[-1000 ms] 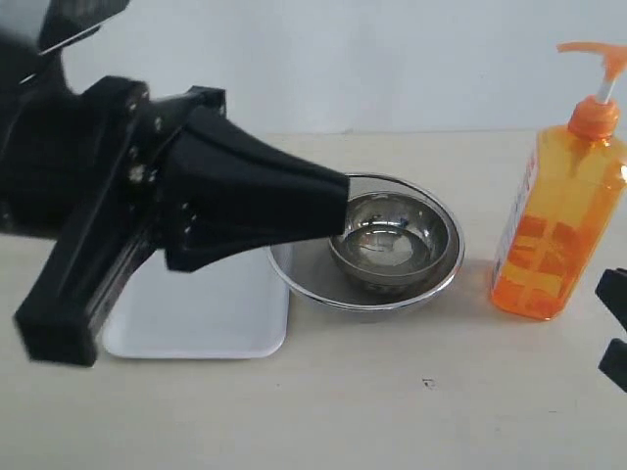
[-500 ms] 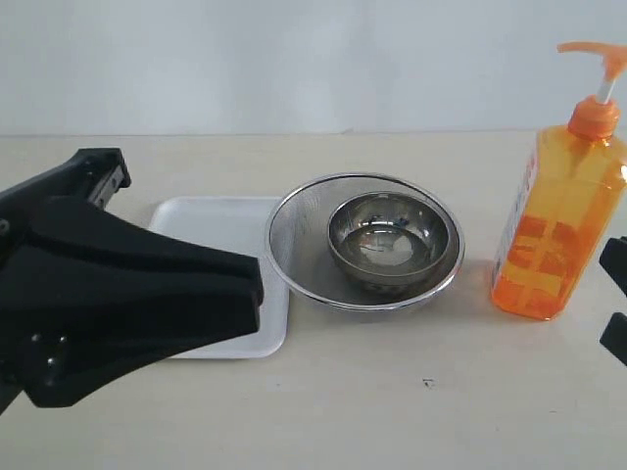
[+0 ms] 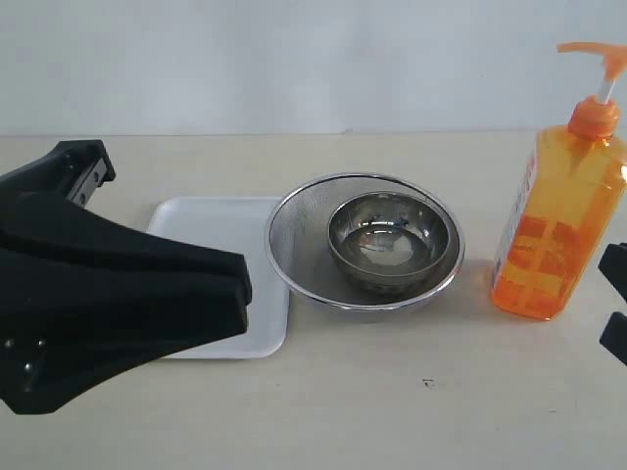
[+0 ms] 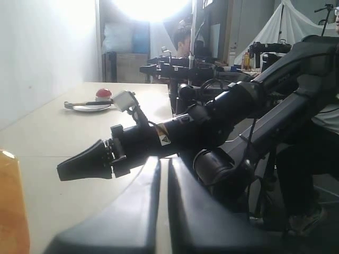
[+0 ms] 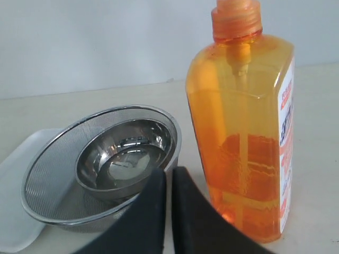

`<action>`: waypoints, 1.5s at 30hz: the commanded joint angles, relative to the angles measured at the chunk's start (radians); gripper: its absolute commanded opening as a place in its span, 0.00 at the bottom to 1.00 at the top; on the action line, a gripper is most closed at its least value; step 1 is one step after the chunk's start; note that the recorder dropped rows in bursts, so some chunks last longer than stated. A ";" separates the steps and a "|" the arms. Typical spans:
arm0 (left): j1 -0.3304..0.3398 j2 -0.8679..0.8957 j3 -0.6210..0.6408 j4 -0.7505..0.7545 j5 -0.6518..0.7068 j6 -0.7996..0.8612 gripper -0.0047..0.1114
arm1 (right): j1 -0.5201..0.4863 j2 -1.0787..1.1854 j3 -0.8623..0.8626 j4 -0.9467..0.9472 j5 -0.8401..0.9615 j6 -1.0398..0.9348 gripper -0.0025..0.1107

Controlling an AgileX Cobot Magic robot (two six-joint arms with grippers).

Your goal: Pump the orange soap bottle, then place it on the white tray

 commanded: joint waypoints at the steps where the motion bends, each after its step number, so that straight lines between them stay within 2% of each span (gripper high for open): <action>1: -0.005 -0.005 0.003 -0.003 -0.006 -0.002 0.08 | 0.003 -0.002 -0.004 0.002 -0.004 0.010 0.02; 7: -0.005 -0.005 0.003 -0.003 -0.006 -0.002 0.08 | 0.003 -0.002 -0.017 0.027 0.007 0.072 0.02; 11: -0.005 -0.005 0.003 -0.003 -0.006 -0.002 0.08 | 0.003 -0.002 -0.094 0.060 0.180 0.062 0.02; 16: -0.005 -0.005 0.003 -0.003 -0.006 -0.002 0.08 | 0.003 -0.002 -0.232 0.113 0.437 -0.092 0.02; 18: -0.005 -0.005 0.003 -0.003 -0.006 -0.002 0.08 | 0.003 -0.002 -0.259 0.146 0.469 -0.116 0.02; 21: -0.005 -0.005 0.003 -0.003 -0.006 -0.002 0.08 | 0.003 -0.002 -0.252 0.251 0.436 -0.238 0.02; 24: -0.005 -0.005 0.003 -0.003 -0.006 -0.002 0.08 | 0.013 -0.015 -0.213 0.296 0.395 -0.267 0.02; 34: -0.005 -0.005 0.003 -0.003 -0.006 -0.002 0.08 | 0.064 -0.084 0.018 0.428 -0.012 -0.418 0.02; 39: -0.005 -0.005 0.003 -0.003 -0.006 -0.002 0.08 | 0.064 -0.084 0.056 0.419 -0.188 -0.427 0.02; 42: -0.005 -0.005 0.003 -0.003 -0.006 -0.002 0.08 | 0.064 -0.084 0.056 0.363 -0.203 -0.408 0.03; 43: -0.005 -0.005 0.003 -0.003 -0.006 -0.002 0.08 | 0.064 -0.084 0.056 0.348 -0.203 -0.397 0.05; 44: -0.005 -0.005 0.003 -0.003 -0.006 -0.002 0.08 | 0.064 -0.084 0.056 0.317 -0.208 -0.380 0.16; 45: -0.005 -0.005 0.003 -0.003 -0.006 -0.002 0.08 | 0.064 -0.084 0.056 0.305 -0.210 -0.368 0.22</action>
